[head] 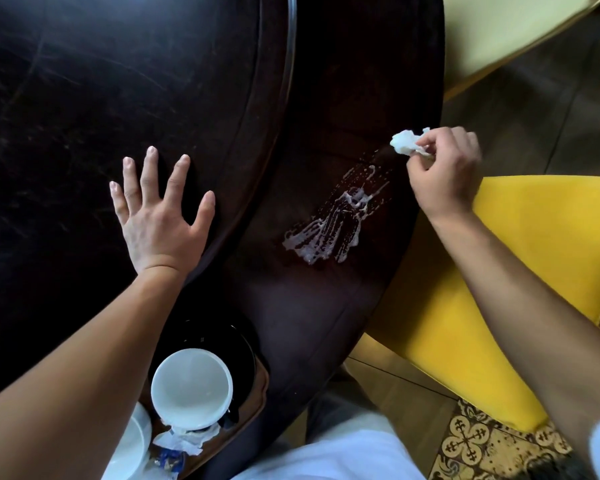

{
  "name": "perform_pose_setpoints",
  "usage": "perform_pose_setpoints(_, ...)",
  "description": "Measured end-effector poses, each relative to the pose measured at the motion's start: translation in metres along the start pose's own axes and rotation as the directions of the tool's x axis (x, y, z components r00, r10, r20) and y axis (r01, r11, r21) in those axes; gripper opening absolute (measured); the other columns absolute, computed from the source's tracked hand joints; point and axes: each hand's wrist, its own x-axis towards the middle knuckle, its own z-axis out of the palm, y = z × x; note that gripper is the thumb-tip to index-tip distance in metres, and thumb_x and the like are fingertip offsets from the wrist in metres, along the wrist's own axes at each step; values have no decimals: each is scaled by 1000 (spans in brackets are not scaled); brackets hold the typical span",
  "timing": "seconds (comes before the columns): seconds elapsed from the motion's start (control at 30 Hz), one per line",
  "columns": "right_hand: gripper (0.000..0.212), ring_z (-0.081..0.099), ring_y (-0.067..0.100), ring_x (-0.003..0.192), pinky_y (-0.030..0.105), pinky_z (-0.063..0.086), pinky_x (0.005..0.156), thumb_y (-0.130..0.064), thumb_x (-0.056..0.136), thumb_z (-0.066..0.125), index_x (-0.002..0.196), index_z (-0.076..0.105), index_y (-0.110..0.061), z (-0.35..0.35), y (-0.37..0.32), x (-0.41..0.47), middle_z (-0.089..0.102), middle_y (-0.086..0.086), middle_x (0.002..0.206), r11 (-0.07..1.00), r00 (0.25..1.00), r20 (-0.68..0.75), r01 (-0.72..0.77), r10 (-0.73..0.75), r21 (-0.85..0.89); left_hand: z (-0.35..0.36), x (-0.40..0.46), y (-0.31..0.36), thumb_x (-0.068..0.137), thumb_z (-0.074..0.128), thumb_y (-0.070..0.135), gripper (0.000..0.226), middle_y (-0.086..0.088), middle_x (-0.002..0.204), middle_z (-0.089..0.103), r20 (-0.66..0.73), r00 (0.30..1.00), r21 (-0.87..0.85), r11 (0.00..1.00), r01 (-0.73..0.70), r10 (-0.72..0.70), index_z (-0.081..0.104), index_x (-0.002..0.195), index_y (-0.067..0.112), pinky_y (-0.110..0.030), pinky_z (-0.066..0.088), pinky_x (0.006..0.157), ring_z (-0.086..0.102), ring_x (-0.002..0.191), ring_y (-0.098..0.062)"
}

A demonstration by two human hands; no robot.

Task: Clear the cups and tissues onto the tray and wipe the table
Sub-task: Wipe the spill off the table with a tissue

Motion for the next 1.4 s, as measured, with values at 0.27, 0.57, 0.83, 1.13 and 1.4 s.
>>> perform_pose_setpoints(0.27, 18, 60, 30, 86, 38, 47, 77, -28, 93, 64, 98, 77, -16, 4, -7, -28, 72, 3, 95, 984, 987, -3, 158, -159, 76, -1, 0, 1, 100, 45, 62, 64, 1, 172, 12, 6, 1000, -6, 1000, 3, -3, 34, 158, 36, -53, -2, 128, 0, 160, -29)
perform_pose_setpoints(0.57, 44, 63, 27, 96, 31, 48, 75, -52, 84, 69, 110, 70, -18, 6, -3, 2, 68, 5, 107, 969, 944, 272, -223, 188, 106, 0, -1, 1, 99, 43, 64, 66, 0, 172, 13, -3, 1000, -13, 1000, -1, 1, 35, 157, 36, -54, 0, 127, 1, 159, -30)
perform_pose_setpoints(0.83, 29, 67, 29, 92, 29, 44, 71, -34, 85, 71, 104, 71, -12, 7, -20, 5, 72, 9, 102, 988, 967, 236, -123, 98, 94, 1, 0, 0, 99, 45, 62, 65, 0, 172, 13, -6, 1000, -13, 1000, -4, 4, 35, 158, 35, -54, 0, 127, 2, 159, -30)
perform_pose_setpoints(1.13, 26, 65, 30, 90, 27, 34, 67, -32, 89, 69, 110, 70, -16, 17, -26, 4, 68, 9, 102, 996, 967, 250, -69, 52, 62, 1, 1, -1, 99, 44, 63, 65, 0, 172, 14, -17, 1000, -12, 1000, -9, 9, 35, 157, 36, -54, 0, 127, 2, 159, -31)
perform_pose_setpoints(1.4, 25, 67, 28, 84, 36, 50, 67, -32, 84, 74, 107, 71, -23, 9, -50, -76, 66, 2, 96, 988, 941, 339, -28, -24, 149, 1, 0, 0, 99, 44, 63, 66, -1, 172, 14, -8, 1000, -9, 1000, -4, 4, 35, 158, 35, -54, -1, 127, 2, 159, -31)
